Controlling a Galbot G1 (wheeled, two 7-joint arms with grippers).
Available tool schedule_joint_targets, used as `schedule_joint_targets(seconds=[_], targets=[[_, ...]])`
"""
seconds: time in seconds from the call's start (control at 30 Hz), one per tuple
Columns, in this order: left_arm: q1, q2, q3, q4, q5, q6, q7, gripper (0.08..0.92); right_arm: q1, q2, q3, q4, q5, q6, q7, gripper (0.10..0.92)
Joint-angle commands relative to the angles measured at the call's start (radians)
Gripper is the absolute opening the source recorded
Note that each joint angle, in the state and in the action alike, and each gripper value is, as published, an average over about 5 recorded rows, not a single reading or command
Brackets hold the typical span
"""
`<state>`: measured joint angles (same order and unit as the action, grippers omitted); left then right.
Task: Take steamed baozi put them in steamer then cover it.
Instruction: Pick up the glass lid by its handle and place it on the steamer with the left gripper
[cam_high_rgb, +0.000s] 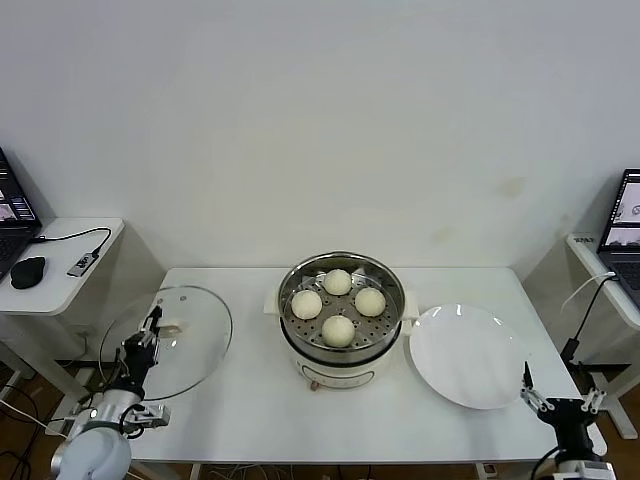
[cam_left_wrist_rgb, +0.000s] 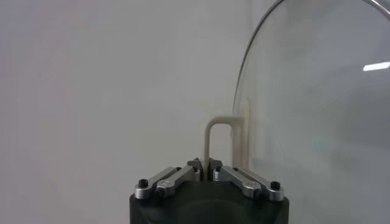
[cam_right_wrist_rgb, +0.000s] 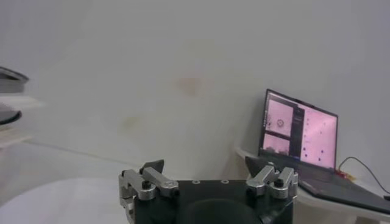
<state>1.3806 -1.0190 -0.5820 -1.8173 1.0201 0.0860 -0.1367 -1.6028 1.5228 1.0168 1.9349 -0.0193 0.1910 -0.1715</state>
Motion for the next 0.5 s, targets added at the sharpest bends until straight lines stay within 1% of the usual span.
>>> schedule_joint_targets(seconds=[0.03,0.13,0.23,0.33,0.5], targets=[[-0.013,0.086,0.053,-0.301,-0.143,0.18,0.149,0.147,0.001,0.005,-0.053,-0.002,-0.026,0.004,0.002,0.823],[-0.077,0.116,0.166,-0.317,-0.165,0.245,0.167,0.147,0.008,0.01,-0.065,-0.009,-0.041,0.005,0.006,0.823],[-0.162,0.127,0.301,-0.305,-0.158,0.304,0.177,0.147,0.016,0.02,-0.077,-0.016,-0.057,0.005,0.013,0.823],[-0.253,0.115,0.417,-0.279,-0.134,0.345,0.191,0.147,0.023,0.033,-0.086,-0.023,-0.079,0.007,0.02,0.823],[-0.398,0.069,0.562,-0.235,-0.073,0.389,0.246,0.147,0.036,0.048,-0.102,-0.042,-0.123,0.018,0.028,0.823]])
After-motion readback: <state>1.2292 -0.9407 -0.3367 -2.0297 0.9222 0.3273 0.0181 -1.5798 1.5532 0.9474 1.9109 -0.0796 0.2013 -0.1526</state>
